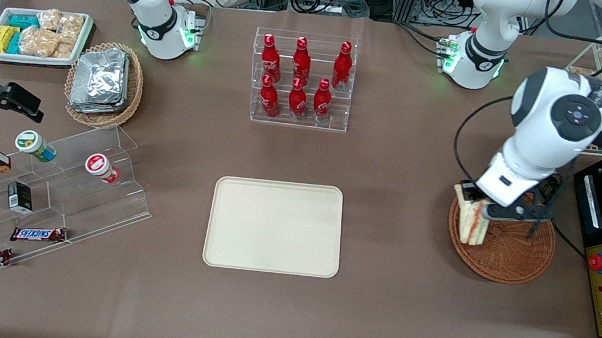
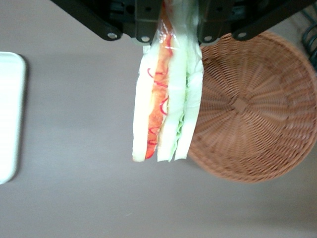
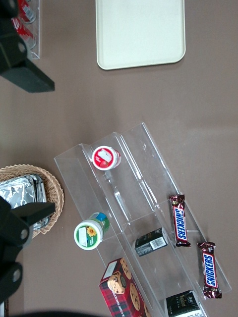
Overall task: Place sandwich from basket to tray
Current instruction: 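Lift the sandwich and carry it with the left gripper to the tray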
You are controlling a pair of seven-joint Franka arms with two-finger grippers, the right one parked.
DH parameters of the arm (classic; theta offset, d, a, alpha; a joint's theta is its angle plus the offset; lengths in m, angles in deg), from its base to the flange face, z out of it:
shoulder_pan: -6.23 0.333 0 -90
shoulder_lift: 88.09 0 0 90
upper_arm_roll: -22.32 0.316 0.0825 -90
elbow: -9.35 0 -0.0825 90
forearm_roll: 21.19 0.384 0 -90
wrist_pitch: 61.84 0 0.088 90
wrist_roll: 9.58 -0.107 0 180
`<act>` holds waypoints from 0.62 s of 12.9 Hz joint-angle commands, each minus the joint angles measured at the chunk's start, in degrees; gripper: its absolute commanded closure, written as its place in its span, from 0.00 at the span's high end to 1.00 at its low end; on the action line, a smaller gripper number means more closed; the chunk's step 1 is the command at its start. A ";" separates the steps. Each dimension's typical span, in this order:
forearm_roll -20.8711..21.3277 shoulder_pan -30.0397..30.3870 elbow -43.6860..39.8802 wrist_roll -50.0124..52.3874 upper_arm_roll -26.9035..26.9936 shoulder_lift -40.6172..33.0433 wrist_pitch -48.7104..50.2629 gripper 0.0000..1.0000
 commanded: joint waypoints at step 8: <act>10.05 -12.07 -24.91 25.23 -5.38 19.66 6.31 0.08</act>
